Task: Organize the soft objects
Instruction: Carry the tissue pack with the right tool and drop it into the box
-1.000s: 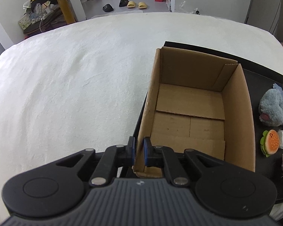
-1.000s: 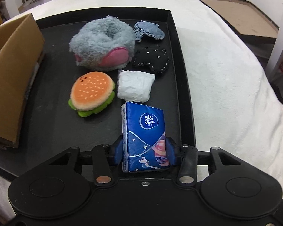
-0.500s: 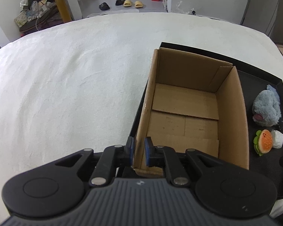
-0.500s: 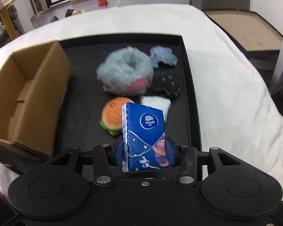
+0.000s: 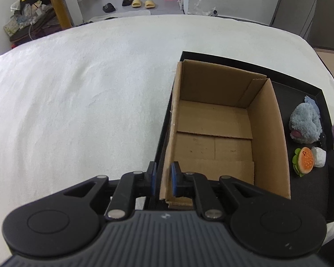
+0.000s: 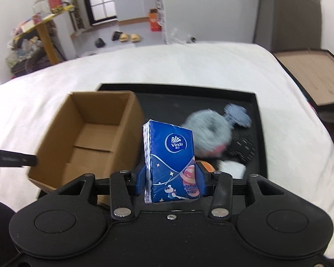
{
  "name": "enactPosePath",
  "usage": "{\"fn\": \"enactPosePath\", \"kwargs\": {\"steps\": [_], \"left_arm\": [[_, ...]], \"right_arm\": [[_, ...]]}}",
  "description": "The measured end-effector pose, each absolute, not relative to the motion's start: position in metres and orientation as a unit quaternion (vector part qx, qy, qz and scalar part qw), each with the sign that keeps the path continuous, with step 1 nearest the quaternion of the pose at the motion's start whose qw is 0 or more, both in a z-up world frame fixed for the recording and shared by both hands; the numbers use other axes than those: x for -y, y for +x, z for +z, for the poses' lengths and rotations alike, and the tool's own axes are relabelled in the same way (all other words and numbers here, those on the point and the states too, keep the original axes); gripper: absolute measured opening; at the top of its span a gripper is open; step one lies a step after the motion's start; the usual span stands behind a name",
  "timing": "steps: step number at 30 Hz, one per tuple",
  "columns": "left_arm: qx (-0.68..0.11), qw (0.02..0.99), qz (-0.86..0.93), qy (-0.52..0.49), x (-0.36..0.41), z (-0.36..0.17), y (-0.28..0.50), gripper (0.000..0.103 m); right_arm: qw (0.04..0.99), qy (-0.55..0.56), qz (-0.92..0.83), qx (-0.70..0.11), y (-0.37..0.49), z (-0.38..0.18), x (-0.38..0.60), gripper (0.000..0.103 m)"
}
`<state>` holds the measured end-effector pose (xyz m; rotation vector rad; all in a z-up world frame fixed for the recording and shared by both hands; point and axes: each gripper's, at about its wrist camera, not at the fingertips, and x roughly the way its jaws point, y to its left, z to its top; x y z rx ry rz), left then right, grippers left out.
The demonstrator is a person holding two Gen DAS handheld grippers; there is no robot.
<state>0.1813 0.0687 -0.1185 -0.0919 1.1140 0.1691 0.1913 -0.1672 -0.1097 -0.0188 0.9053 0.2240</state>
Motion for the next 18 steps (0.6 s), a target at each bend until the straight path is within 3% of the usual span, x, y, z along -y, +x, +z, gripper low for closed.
{"fn": "enactPosePath", "kwargs": {"steps": [8, 18], "left_arm": [[-0.549, 0.832, 0.066, -0.046, -0.070, -0.133, 0.189, 0.010], [-0.509, 0.851, 0.072, -0.105, -0.092, -0.126, 0.181, 0.008]], "right_arm": [[0.894, -0.033, 0.146, -0.423, 0.195, -0.099, 0.128, 0.044], [0.888, -0.075, 0.196, -0.409, 0.191, -0.090, 0.083, 0.044]]}}
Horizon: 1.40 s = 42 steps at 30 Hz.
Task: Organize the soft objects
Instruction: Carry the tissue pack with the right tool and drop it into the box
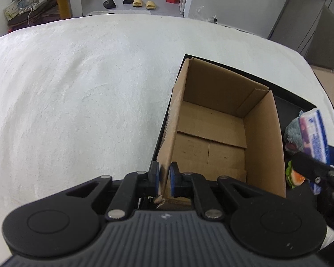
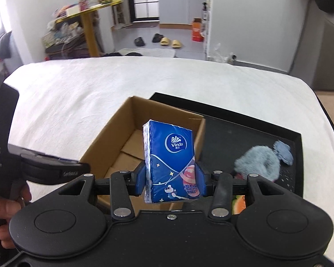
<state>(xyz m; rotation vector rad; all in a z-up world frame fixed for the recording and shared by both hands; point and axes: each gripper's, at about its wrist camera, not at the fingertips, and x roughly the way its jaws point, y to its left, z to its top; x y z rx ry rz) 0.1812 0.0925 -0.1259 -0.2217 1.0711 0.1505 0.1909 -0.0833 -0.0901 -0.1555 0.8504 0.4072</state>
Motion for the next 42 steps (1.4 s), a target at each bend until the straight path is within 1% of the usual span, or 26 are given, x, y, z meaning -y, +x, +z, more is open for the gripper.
{"fn": "enactPosePath", "kwargs": {"steps": [20, 24, 28, 33, 42], "left_arm": [[-0.508, 0.844, 0.056, -0.160, -0.115, -0.133, 0.182, 0.010], [-0.510, 0.840, 0.057, -0.178, -0.122, -0.135, 0.182, 0.010], [-0.509, 0.842, 0.056, -0.171, -0.120, -0.134, 0.181, 0.010], [-0.509, 0.843, 0.059, -0.163, -0.116, -0.132, 0.181, 0.010], [-0.506, 0.850, 0.064, -0.135, -0.105, -0.127, 0.179, 0.011]], "right_arm": [[0.867, -0.109, 0.244, -0.420, 0.199, -0.093, 0.042, 0.044], [0.865, -0.093, 0.268, -0.414, 0.201, -0.087, 0.033, 0.046], [0.869, -0.087, 0.266, -0.409, 0.201, -0.085, 0.033, 0.054], [0.864, -0.061, 0.267, -0.422, 0.202, -0.090, 0.049, 0.054], [0.865, -0.052, 0.242, -0.437, 0.190, -0.100, 0.074, 0.054]]}}
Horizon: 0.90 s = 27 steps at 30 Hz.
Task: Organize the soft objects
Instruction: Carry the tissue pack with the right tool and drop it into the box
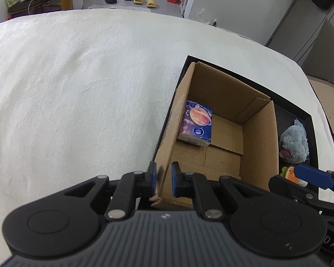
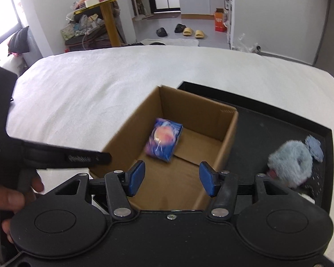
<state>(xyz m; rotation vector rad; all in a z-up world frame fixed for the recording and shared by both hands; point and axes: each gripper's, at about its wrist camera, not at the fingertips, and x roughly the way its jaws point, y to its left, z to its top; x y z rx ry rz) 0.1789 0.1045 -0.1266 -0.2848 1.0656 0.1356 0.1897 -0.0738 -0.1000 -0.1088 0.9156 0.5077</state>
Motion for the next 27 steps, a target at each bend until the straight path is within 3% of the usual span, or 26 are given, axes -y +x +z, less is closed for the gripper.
{"fn": "enactPosePath", "kwargs": {"steps": [8, 13, 21, 27], "left_arm": [[-0.500, 0.857, 0.073, -0.101, -0.093, -0.120, 0.177, 0.020], [-0.492, 0.864, 0.084, -0.064, -0.083, -0.115, 0.175, 0.037], [-0.489, 0.866, 0.101, -0.027, -0.072, -0.114, 0.175, 0.046], [-0.473, 0.873, 0.119, -0.003, -0.062, -0.110, 0.175, 0.050]], "right_arm": [[0.872, -0.028, 0.205, -0.444, 0.187, -0.110, 0.101, 0.054], [0.879, -0.015, 0.185, -0.440, 0.185, -0.112, 0.120, 0.054], [0.885, 0.011, 0.163, -0.436, 0.189, -0.120, 0.146, 0.055], [0.890, 0.025, 0.149, -0.430, 0.193, -0.125, 0.159, 0.065]]}}
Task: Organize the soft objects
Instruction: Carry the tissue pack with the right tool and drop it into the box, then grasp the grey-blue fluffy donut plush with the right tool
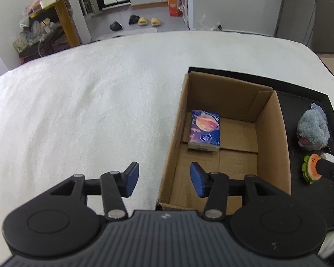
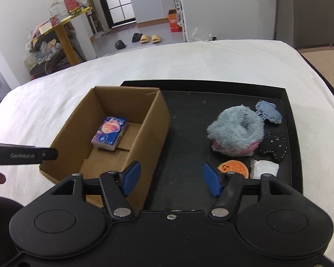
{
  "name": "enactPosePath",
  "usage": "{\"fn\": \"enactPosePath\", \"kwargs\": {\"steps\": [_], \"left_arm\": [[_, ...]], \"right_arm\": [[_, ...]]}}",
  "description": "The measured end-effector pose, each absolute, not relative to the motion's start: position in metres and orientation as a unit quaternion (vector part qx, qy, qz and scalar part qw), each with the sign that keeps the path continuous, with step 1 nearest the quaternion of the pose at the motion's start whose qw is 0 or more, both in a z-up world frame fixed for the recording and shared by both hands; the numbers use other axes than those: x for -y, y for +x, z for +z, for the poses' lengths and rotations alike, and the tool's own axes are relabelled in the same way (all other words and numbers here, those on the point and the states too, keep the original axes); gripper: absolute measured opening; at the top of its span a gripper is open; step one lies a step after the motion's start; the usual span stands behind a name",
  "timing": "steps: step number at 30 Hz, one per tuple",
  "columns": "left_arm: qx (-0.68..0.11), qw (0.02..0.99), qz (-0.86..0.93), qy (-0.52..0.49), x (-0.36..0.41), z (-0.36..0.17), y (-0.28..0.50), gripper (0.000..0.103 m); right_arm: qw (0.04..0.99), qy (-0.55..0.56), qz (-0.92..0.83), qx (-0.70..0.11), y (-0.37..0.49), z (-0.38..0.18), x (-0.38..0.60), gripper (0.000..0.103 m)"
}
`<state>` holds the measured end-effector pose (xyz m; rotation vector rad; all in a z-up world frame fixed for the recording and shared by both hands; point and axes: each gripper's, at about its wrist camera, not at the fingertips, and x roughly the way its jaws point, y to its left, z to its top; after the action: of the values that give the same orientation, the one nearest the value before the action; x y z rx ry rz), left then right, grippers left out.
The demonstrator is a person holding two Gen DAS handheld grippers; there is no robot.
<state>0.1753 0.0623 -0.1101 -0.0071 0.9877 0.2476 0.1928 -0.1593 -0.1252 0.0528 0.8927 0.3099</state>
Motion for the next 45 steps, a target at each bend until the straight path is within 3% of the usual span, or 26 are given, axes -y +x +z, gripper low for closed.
{"fn": "enactPosePath", "kwargs": {"steps": [7, 32, 35, 42, 45], "left_arm": [[-0.440, 0.885, 0.150, 0.025, -0.052, -0.103, 0.174, 0.055], [-0.477, 0.852, 0.187, 0.110, -0.019, -0.129, 0.211, 0.060], [-0.480, 0.848, 0.194, 0.116, -0.018, -0.131, 0.213, 0.060], [-0.503, 0.826, 0.216, 0.132, -0.016, -0.141, 0.224, 0.060], [-0.501, 0.827, 0.213, 0.137, -0.013, -0.140, 0.224, 0.060]], "right_arm": [[0.905, 0.030, 0.121, -0.407, 0.204, -0.129, 0.176, 0.077], [0.895, 0.043, 0.051, -0.441, 0.284, -0.191, 0.205, 0.089], [0.889, 0.067, 0.039, -0.452, 0.296, -0.199, 0.209, 0.095], [0.884, 0.083, 0.038, -0.458, 0.309, -0.210, 0.210, 0.094], [0.880, 0.065, 0.040, -0.469, 0.310, -0.214, 0.207, 0.082]]}}
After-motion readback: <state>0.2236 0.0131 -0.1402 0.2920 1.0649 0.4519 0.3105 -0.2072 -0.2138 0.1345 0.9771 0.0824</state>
